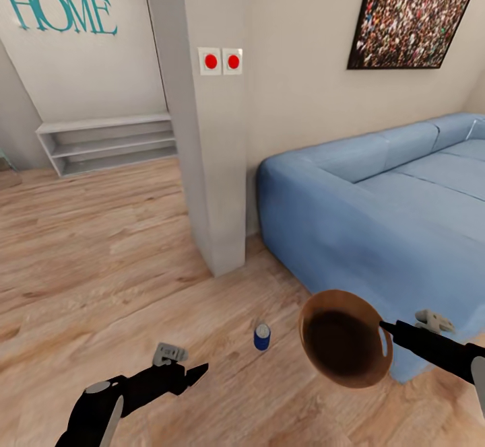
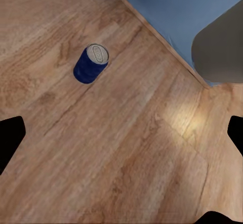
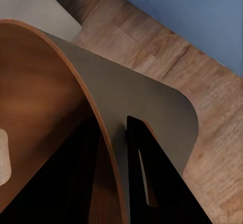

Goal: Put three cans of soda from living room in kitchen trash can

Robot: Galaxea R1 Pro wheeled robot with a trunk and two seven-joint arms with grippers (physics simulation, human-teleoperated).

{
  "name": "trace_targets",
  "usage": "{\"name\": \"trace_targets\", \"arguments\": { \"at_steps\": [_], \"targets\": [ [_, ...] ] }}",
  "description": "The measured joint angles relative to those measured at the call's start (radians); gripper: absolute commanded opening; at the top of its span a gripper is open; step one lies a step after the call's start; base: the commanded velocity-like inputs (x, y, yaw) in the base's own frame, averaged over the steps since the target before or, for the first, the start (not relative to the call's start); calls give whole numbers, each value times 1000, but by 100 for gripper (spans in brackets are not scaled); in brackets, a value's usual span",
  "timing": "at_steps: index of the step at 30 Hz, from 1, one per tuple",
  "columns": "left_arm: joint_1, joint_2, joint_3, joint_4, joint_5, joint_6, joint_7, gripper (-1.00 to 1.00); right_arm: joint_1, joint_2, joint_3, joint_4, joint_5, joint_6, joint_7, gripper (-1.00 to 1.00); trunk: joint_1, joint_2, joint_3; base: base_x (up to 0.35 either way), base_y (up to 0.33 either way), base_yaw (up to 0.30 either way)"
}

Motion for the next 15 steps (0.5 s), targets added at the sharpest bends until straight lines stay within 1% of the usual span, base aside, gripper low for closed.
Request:
{"name": "trace_targets", "arguments": {
  "at_steps": [4, 7, 10, 15],
  "targets": [
    [0, 0, 0, 0, 0, 0, -1, 100, 0, -1, 0, 0, 1, 0, 0, -100, 0, 0, 0, 329, 124, 0],
    [0, -1, 0, 0, 0, -6, -1, 100, 0, 0, 0, 0, -4, 1, 0, -100, 0, 0, 0, 312, 37, 0],
    [0, -1, -1, 0, 0, -11, -3, 100, 0, 0, 0, 0, -5, 1, 0, -100, 0, 0, 0, 95, 7, 0],
    [0, -1, -1, -5, 0, -14, -8, 100, 0, 0, 0, 0, 4, -1, 0, -100, 0, 0, 0, 15, 1, 0]
  ]
}}
